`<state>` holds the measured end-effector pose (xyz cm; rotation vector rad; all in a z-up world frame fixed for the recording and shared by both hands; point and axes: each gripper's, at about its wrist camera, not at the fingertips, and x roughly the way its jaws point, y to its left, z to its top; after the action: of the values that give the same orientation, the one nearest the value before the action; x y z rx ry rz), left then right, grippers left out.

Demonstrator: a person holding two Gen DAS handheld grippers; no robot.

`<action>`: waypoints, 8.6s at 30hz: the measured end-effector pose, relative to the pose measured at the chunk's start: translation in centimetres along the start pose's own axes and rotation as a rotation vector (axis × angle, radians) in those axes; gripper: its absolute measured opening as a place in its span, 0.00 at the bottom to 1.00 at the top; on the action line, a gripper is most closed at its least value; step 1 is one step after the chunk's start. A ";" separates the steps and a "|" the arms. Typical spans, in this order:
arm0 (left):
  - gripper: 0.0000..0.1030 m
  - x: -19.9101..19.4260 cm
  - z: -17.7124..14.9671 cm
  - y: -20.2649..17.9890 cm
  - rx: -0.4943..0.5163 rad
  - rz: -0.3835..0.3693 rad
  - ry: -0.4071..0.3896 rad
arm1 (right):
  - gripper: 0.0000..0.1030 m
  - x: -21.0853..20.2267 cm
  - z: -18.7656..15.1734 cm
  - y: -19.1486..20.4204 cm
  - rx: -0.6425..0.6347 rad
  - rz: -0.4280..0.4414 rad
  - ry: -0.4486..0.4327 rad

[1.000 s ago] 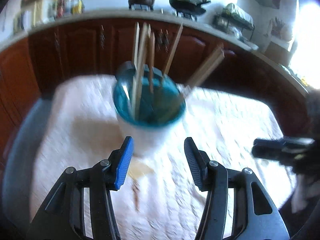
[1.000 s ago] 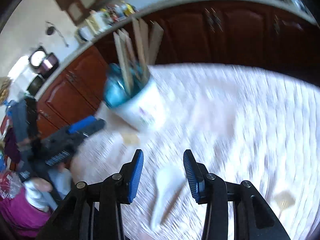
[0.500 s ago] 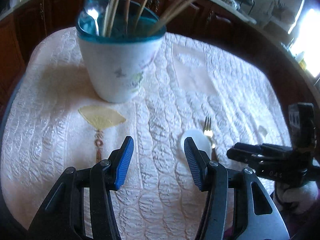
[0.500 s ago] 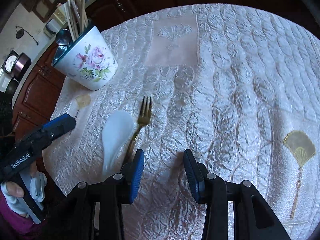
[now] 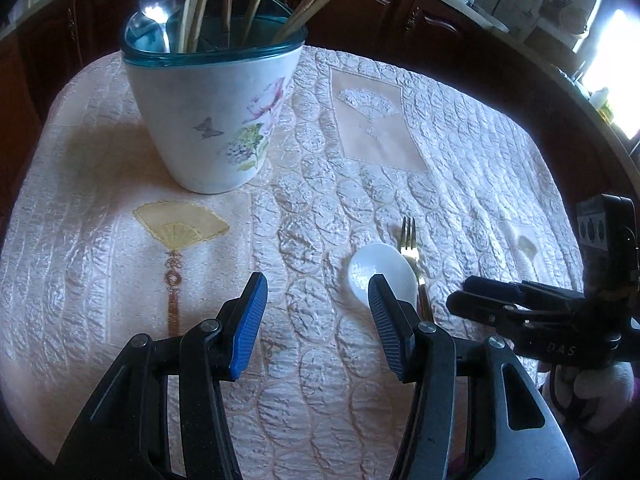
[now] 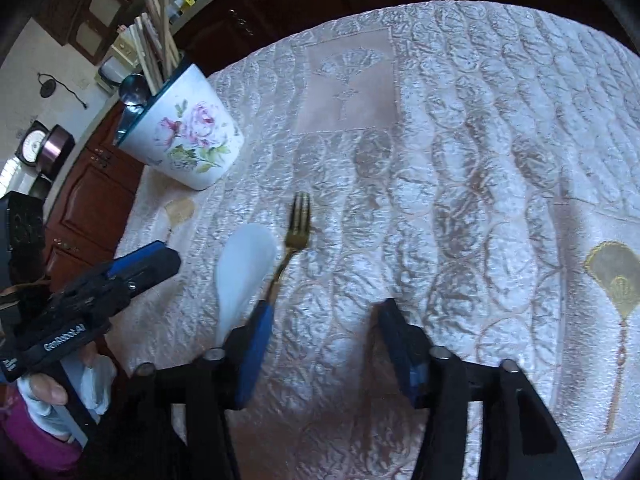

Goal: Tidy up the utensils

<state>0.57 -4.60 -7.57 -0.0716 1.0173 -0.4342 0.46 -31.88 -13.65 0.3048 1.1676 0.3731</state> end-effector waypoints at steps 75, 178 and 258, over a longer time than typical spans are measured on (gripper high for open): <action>0.02 0.1 1.1 3.0 0.017 -0.092 0.090 | 0.01 1.2 4.7 3.1 -0.213 0.050 -0.023; 0.01 -6.8 8.5 9.0 -0.032 0.268 -0.508 | 0.08 1.1 15.3 16.9 -0.421 -0.051 -0.238; 0.48 -16.3 4.5 4.5 -0.067 0.359 -0.461 | 0.50 -8.3 9.7 19.2 -0.332 -0.128 -0.396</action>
<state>-1.55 5.15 6.82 -0.0441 0.5713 -0.0469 4.21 -18.64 4.87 0.0097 0.7175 0.3674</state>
